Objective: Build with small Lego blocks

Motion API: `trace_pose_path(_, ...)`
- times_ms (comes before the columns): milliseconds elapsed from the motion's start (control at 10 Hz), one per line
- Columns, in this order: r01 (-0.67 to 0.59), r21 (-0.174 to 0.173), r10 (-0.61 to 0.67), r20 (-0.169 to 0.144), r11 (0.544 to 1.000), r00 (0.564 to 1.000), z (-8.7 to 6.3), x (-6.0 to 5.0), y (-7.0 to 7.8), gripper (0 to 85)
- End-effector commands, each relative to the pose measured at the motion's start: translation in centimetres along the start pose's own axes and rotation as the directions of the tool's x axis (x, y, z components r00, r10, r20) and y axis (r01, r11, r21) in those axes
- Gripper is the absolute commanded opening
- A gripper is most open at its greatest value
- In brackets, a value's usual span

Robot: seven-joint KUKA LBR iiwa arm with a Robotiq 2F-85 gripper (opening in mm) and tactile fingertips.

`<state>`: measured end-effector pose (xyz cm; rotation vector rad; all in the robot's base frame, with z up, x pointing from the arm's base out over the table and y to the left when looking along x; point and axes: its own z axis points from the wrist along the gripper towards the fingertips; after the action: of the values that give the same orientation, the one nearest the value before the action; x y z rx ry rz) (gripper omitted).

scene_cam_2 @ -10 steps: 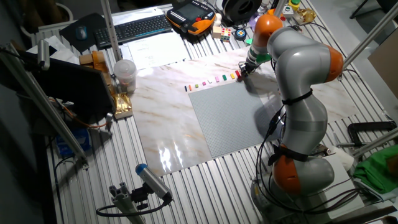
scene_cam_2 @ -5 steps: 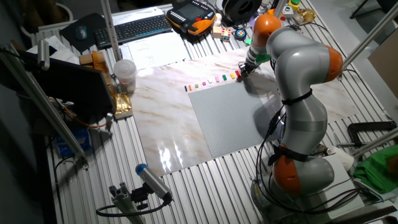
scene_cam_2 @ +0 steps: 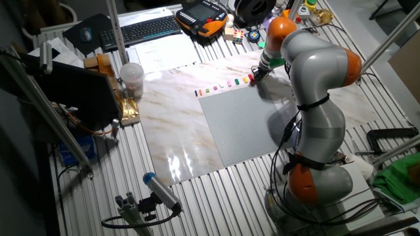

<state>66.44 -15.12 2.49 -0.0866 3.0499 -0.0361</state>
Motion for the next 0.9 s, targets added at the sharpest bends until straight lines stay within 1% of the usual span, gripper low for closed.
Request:
trace_pose_path(0, 0.003, -0.002, -0.003, -0.003, 1.000, 1.000, -0.03, 0.01, -0.02, 34.3)
trace_pose_path(100, 0.006, -0.003, -0.006, -0.004, 1.000, 1.000, -0.05, 0.02, -0.01, 32.3)
trace_pose_path(200, 0.012, -0.005, -0.012, -0.006, 1.000, 1.000, -0.09, 0.03, -0.02, 25.0)
trace_pose_path(400, 0.026, -0.007, -0.026, -0.010, 1.000, 1.000, -0.08, 0.03, 0.03, 6.7)
trace_pose_path(500, 0.025, -0.008, -0.025, -0.008, 1.000, 1.000, -0.17, 0.05, 0.03, 0.7)
trace_pose_path(800, 0.017, -0.002, -0.017, -0.003, 1.000, 1.000, -0.71, 0.23, 0.06, 0.7)
